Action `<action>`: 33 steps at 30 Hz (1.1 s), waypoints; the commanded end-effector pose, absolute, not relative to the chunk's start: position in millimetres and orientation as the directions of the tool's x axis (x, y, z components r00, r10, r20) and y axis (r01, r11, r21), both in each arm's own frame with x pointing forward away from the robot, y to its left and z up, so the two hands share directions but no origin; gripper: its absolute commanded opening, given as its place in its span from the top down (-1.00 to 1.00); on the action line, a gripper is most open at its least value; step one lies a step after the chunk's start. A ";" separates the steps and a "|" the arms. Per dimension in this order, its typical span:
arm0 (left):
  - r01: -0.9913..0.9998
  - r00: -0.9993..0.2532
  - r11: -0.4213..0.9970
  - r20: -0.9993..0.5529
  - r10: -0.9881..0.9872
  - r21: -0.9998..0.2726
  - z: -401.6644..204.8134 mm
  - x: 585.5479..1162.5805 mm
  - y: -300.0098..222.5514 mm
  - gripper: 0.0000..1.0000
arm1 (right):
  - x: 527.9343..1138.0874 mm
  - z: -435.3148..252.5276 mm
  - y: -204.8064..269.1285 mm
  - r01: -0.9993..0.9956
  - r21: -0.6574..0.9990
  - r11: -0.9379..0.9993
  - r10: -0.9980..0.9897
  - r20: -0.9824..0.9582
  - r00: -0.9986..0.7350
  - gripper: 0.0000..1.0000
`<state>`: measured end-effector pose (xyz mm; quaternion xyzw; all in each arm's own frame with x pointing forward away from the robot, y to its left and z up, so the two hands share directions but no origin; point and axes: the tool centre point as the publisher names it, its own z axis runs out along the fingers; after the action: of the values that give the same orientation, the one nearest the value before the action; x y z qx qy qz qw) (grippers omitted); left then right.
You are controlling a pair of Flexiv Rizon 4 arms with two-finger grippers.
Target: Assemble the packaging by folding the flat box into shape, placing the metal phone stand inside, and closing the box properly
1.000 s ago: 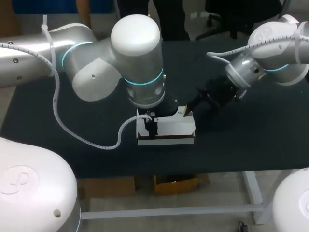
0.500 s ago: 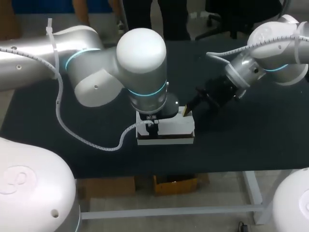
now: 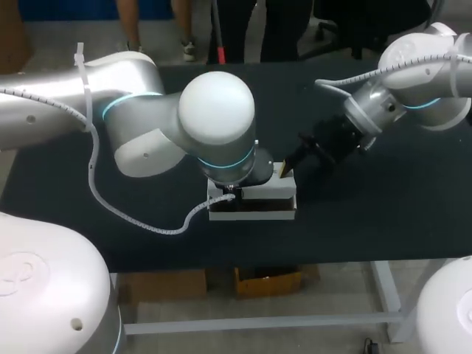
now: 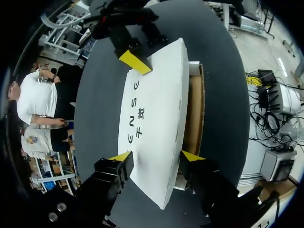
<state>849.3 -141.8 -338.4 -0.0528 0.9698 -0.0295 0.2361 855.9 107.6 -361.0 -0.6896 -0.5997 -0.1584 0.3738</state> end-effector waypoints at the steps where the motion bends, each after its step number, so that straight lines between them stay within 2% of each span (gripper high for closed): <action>1: -0.095 -0.866 0.992 -0.484 -0.122 -0.079 -341.9 845.4 -142.8 -0.17 | 856.4 -360.7 106.7 0.945 -0.328 0.002 0.707 0.669 0.230 0.04; 4: -0.104 -0.865 0.991 -0.484 -0.131 -0.083 -342.6 846.6 -142.3 -0.11 | 856.5 -360.5 106.7 0.945 -0.327 0.002 0.707 0.669 0.230 0.04; 12: -0.110 -0.844 0.991 -0.520 -0.133 -0.075 -344.2 846.0 -142.4 0.25 | 856.8 -360.2 107.4 0.945 -0.327 0.004 0.709 0.667 0.228 0.05; 23: -0.090 -0.817 0.993 -0.565 -0.114 -0.071 -347.0 840.8 -142.9 0.22 | 855.3 -357.4 107.3 0.946 -0.323 0.007 0.711 0.667 0.222 0.04; 33: -0.094 -0.809 0.994 -0.578 -0.112 -0.061 -351.8 838.8 -143.7 0.29 | 850.6 -347.8 100.4 0.953 -0.302 -0.004 0.712 0.668 0.215 0.05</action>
<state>841.5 -139.6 -349.0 -0.0513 0.9527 -0.0199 0.2990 856.0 103.2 -352.8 -0.6877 -0.6046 -0.1614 0.3681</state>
